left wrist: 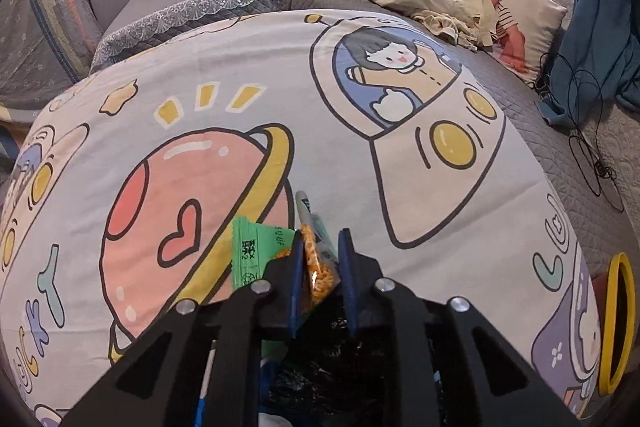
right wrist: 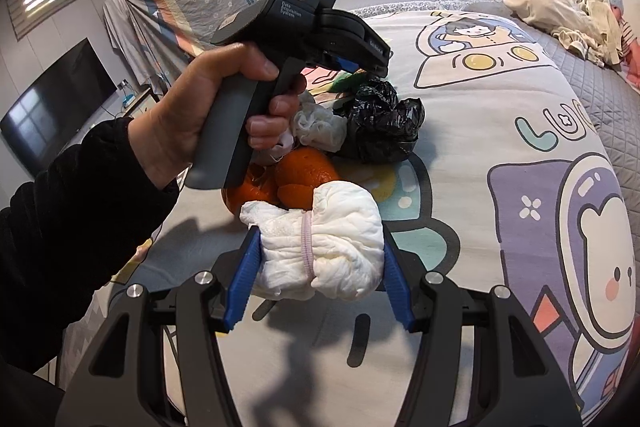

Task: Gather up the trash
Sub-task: 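Carry the green packet and white diaper in both tools over the yellow bin, then open the left tool over the bin while the right tool releases the diaper, then move both open tools back over the trash pile on the bed, then grasp a grey cloth with the left tool while the right tool grasps a black plastic bag, then carry the grey cloth and black bag in both tools over the yellow bin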

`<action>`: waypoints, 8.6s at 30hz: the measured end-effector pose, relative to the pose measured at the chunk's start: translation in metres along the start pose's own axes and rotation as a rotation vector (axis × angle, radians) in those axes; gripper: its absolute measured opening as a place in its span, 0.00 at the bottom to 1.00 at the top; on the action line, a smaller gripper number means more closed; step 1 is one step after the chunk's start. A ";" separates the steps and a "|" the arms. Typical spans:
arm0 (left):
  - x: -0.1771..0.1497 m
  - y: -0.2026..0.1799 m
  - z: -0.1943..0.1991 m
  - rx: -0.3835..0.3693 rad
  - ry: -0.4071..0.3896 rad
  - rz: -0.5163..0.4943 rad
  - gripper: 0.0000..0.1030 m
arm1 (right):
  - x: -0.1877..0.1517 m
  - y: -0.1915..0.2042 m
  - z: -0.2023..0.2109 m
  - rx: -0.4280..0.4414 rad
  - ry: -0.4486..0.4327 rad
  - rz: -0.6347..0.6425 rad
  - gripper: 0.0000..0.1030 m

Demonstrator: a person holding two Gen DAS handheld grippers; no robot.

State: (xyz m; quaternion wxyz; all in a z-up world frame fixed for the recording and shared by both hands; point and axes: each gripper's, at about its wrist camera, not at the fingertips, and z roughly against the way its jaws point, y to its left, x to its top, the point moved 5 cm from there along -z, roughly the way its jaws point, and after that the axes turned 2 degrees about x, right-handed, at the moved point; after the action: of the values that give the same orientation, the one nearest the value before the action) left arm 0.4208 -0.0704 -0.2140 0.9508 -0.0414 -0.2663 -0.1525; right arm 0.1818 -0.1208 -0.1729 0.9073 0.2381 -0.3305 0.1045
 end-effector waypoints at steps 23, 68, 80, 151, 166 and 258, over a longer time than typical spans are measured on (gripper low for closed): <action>-0.004 0.033 0.116 -0.066 -0.223 0.085 0.10 | 0.008 0.009 0.043 -0.020 -0.089 0.024 0.52; -0.053 -0.257 0.227 -0.517 -0.394 -0.219 0.10 | -0.024 -0.175 0.314 -0.587 -0.519 -0.270 0.53; -0.071 -0.333 0.201 -0.592 -0.307 -0.337 0.10 | -0.058 -0.220 0.341 -0.684 -0.530 -0.390 0.53; -0.057 -0.126 0.137 -0.263 -0.279 -0.068 0.67 | 0.017 -0.190 0.241 -0.519 -0.441 -0.313 0.71; -0.092 -0.004 0.117 -0.165 -0.246 0.099 0.67 | 0.076 -0.102 0.126 -0.373 -0.299 -0.114 0.71; -0.126 0.045 0.245 -0.093 -0.413 0.149 0.23 | 0.108 -0.059 0.144 -0.430 -0.353 0.052 0.24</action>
State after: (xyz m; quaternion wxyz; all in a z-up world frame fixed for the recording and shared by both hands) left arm 0.2114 0.0458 -0.0699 0.8817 -0.1352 -0.4444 -0.0821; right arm 0.2054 -0.2404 -0.0279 0.8624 0.0462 -0.5040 0.0119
